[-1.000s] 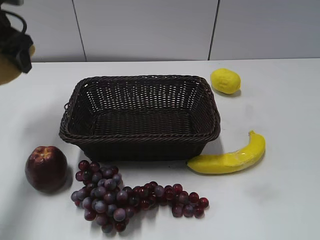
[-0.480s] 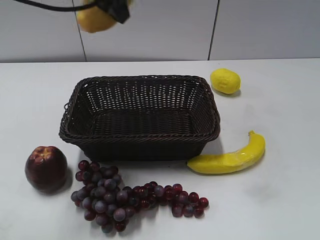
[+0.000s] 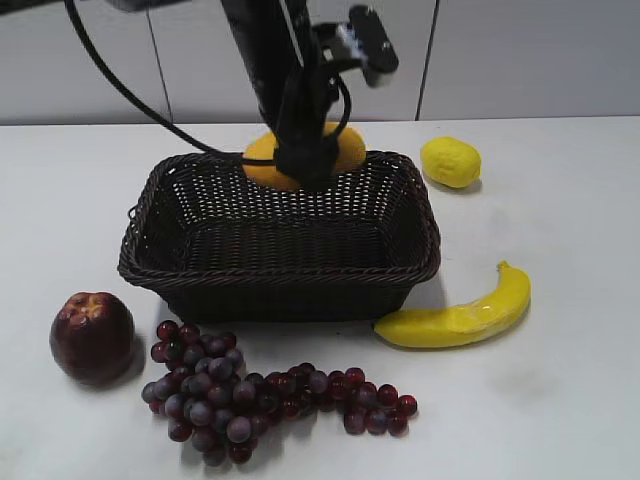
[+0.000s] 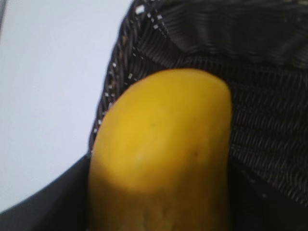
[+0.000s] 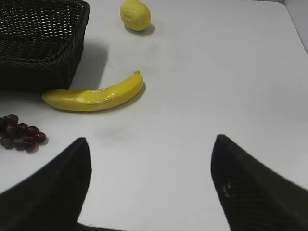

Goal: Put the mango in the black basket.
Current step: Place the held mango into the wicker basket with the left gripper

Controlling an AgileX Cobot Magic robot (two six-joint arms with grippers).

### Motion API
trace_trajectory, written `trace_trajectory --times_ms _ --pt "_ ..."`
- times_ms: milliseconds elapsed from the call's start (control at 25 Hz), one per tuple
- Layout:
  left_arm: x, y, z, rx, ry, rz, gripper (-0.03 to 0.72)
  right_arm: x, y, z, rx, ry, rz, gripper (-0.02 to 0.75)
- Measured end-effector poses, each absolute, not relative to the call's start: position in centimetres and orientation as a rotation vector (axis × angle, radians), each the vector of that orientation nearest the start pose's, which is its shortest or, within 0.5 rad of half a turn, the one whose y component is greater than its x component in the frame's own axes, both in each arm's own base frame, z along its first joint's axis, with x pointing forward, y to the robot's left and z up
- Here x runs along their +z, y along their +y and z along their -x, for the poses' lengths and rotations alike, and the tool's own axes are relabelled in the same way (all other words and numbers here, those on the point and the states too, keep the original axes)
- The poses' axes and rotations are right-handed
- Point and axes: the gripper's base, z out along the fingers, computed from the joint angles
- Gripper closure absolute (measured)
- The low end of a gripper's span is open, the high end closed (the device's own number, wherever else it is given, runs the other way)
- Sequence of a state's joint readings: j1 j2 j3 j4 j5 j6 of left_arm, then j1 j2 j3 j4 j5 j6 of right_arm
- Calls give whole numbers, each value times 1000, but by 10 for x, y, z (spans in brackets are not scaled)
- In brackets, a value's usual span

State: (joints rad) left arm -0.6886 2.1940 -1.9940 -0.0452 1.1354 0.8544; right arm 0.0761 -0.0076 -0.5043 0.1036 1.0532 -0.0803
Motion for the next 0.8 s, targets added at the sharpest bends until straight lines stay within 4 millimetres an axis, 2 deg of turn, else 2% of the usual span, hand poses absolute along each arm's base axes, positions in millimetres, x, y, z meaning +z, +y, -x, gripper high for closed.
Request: trace_trajectory --times_ms 200,320,640,800 --pt "197 -309 -368 -43 2068 -2088 121 279 8 7 121 2016 163 145" --pt "181 -310 -370 -50 2090 -2114 121 279 8 7 121 2016 163 145" --pt "171 -314 -367 -161 2136 -2105 121 279 8 7 121 2015 163 145" --pt "158 -308 -371 -175 2191 -2107 122 279 8 7 121 2015 163 145"
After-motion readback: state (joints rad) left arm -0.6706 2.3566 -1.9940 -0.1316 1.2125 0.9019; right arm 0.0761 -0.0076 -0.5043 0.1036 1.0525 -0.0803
